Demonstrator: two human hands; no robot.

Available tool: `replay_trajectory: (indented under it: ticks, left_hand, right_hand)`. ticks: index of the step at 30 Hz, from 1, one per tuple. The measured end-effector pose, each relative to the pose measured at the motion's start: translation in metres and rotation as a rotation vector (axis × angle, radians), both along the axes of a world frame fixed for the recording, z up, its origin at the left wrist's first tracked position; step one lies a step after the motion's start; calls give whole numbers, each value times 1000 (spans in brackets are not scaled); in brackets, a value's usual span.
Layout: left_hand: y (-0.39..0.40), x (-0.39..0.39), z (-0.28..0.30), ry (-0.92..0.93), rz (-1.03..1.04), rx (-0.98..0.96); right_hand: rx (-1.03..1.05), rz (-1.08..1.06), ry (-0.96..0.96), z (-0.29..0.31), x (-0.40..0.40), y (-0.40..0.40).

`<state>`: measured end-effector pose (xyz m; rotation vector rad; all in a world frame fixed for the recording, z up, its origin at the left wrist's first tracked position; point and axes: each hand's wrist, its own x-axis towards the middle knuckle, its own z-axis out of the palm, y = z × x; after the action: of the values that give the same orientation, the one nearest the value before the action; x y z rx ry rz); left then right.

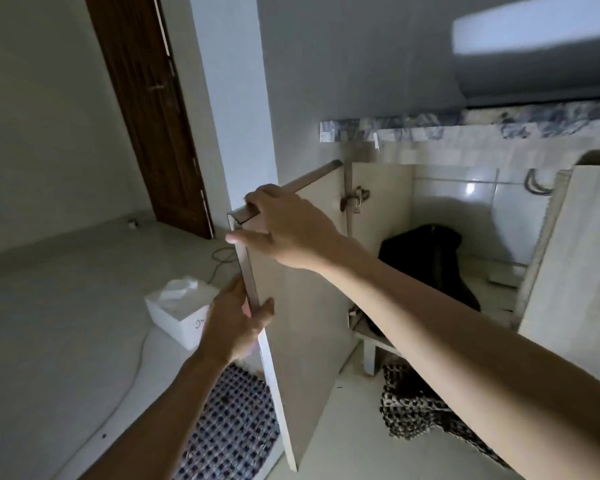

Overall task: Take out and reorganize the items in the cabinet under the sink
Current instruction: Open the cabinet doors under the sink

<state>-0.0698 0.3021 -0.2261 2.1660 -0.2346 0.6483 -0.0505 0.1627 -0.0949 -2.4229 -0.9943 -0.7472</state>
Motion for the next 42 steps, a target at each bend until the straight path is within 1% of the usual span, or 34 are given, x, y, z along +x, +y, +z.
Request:
replay_trajectory:
  ticks: [2,5,7,9,10,12,14,17,19,21,23,26,28,31,35,38,40,42]
  left_hand:
    - [16,1,0,11,75,-7]
    - [29,5,-1,-41,194,44]
    - [29,6,0,-82,239,11]
    - [22,5,3,-90,268,-63]
    - [17,5,5,-89,321,-75]
    - [1,4,6,-135,452,-35]
    - [-21,1,10,-246,469,-1]
    - [-62,0,15,-392,283,-4]
    - [-94,5,16,-413,129,-12]
    - [-125,11,17,-363,-14,-30]
    - [-159,19,18,-252,-173,-42]
    - [-215,33,20,-144,-449,6]
    - [-251,47,23,-91,-589,29]
    - [-304,70,29,-17,-717,20]
    - [-358,105,39,73,-836,-131]
    - [-384,125,45,63,-913,-132]
    - [-397,134,47,66,-1010,-84]
    - [-408,140,48,58,-1055,-35]
  right_hand:
    - [-19,-27,29,-2,5,24]
    - [-35,-63,89,-1,11,47]
    - [-114,-48,146,2,13,51]
    - [-187,-39,212,2,13,44]
    - [-204,-44,242,1,11,38]
    - [-208,-60,274,-1,3,20]
    - [-181,-91,271,1,-6,-5]
    - [-142,-203,257,5,-19,-56]
    - [-135,-300,262,7,-29,-96]
    - [-153,-414,293,6,-40,-139]
    - [-190,-555,350,4,-49,-183]
    - [-196,-762,405,2,-61,-243]
    - [-175,-883,397,3,-69,-275]
    - [-108,-1028,306,5,-77,-316]
    - [-35,-1112,112,7,-61,-350]
    - [0,-1126,63,9,-44,-361]
    - [26,-1131,58,8,-34,-367]
    - [38,-1138,72,4,-26,-373]
